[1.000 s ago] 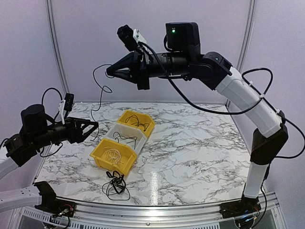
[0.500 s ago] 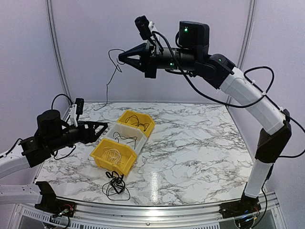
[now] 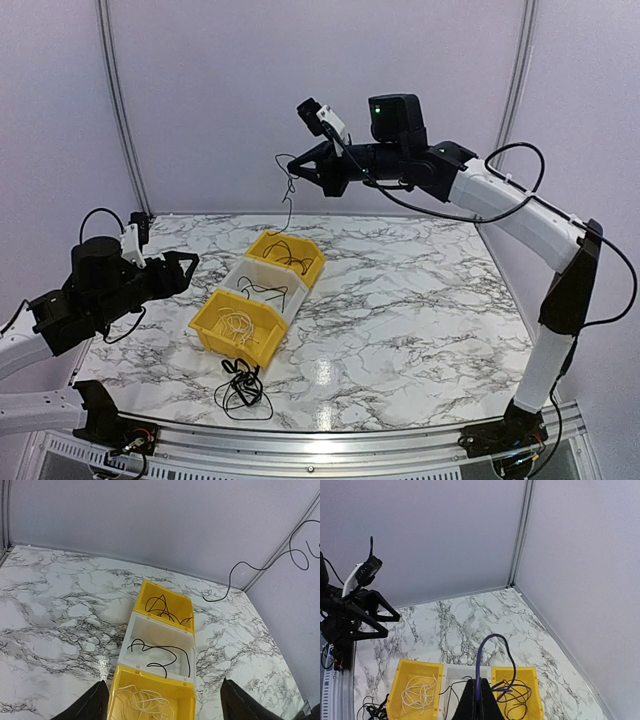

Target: Untangle the cables

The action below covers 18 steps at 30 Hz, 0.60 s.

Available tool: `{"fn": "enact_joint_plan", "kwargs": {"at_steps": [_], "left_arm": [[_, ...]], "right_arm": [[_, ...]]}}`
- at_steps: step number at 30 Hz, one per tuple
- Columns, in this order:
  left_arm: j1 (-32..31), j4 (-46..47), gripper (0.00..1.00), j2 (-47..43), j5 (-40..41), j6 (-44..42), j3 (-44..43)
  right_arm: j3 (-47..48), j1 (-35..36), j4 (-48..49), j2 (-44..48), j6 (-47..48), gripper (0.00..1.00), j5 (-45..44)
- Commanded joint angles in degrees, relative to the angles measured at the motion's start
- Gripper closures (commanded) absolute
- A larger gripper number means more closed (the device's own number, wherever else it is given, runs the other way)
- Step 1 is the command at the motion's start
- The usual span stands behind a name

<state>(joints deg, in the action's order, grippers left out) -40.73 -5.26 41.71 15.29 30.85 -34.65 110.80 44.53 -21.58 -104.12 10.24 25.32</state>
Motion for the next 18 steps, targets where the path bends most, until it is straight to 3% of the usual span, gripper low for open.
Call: {"fn": "enact_joint_plan", "kwargs": {"at_steps": [1,12,18], "left_arm": [[-0.14,-2.89,0.2,0.01,2.88,2.11,-0.15],[-0.18,-3.01,0.2,-1.06,3.09,3.69,1.16],[-0.14,-3.02,0.2,-1.02,3.51,3.89,1.2]], "right_arm": [[0.34,-2.41,0.11,-1.05,-1.05,1.0,-2.37],[2.81,-3.38,1.42,-10.05,-2.03,1.0,-1.72],[8.78,-3.54,2.95,-19.25,-1.71,1.0,-7.7]]}}
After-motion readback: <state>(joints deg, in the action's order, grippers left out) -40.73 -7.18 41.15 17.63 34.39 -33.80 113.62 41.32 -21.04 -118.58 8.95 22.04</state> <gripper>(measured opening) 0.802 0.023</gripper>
